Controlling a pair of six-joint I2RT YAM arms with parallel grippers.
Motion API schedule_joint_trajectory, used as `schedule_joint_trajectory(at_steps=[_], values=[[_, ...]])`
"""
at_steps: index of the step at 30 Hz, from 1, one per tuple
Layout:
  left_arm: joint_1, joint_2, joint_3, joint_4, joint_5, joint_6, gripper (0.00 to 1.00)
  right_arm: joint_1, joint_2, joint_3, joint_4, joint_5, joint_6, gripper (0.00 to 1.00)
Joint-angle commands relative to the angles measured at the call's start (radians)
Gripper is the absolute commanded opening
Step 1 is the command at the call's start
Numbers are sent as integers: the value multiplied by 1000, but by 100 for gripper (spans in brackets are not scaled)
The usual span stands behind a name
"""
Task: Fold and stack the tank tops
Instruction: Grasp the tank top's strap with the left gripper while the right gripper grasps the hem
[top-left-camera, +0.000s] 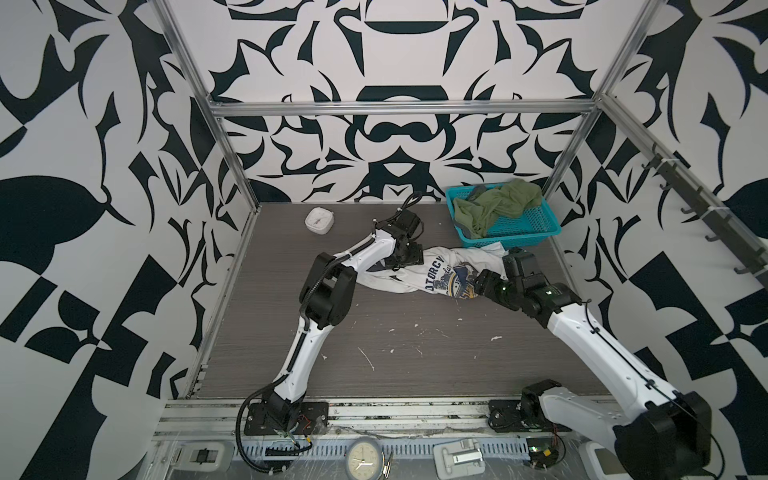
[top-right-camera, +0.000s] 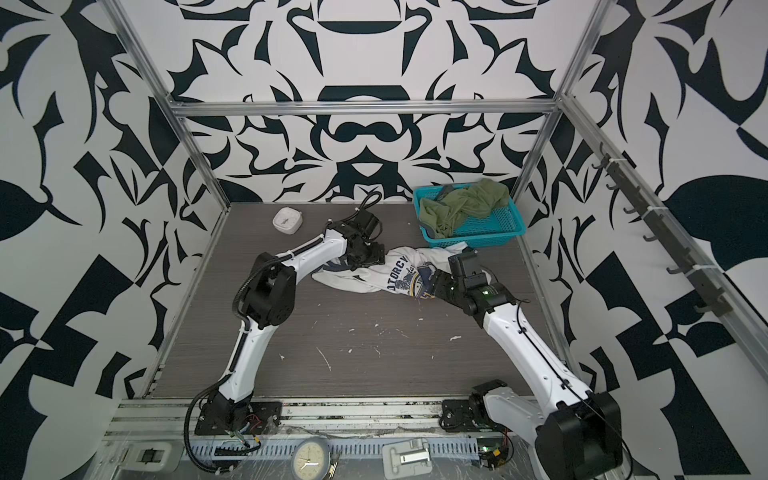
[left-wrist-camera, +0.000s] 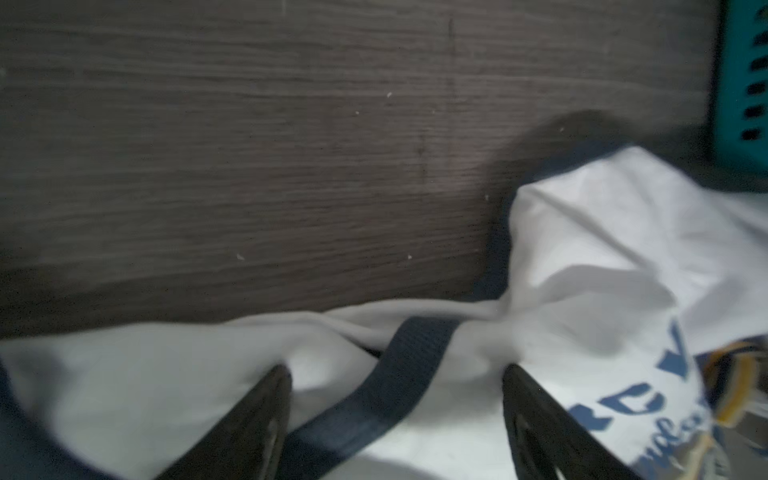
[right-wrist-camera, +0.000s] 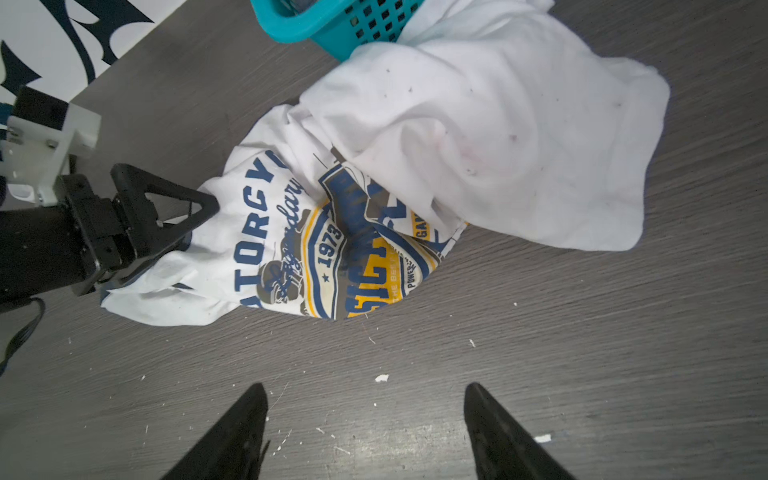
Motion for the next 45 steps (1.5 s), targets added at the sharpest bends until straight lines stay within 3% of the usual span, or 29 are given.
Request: schedule_joint_trajectory(at_steps=[1, 5, 7, 15, 21, 24, 27, 40, 45], values=[[-9, -3, 24, -116, -3, 6, 49, -3, 28, -13, 81, 10, 11, 77], [-4, -145, -134, -16, -57, -23, 10, -2, 88, 4, 99, 0, 0, 77], [0, -253, -238, 46, -89, -28, 0, -2, 112, 10, 111, -13, -2, 77], [15, -880, -820, 337, -240, -10, 0, -2, 194, 47, 136, -50, -22, 77], [86, -1103, -1062, 288, -260, -22, 0, -2, 278, 77, 158, -75, -19, 76], [100, -1155, -1115, 213, -355, -30, 0, -2, 317, 81, 156, -77, -10, 76], [124, -1189, -1173, 214, -382, -46, 0, -2, 354, 74, 150, -73, 4, 76], [178, -1148, -1167, 188, -402, -78, 0, 9, 460, 12, 133, -75, 29, 73], [182, -1164, -1180, 188, -404, -89, 0, 15, 495, -13, 162, -94, 31, 68]])
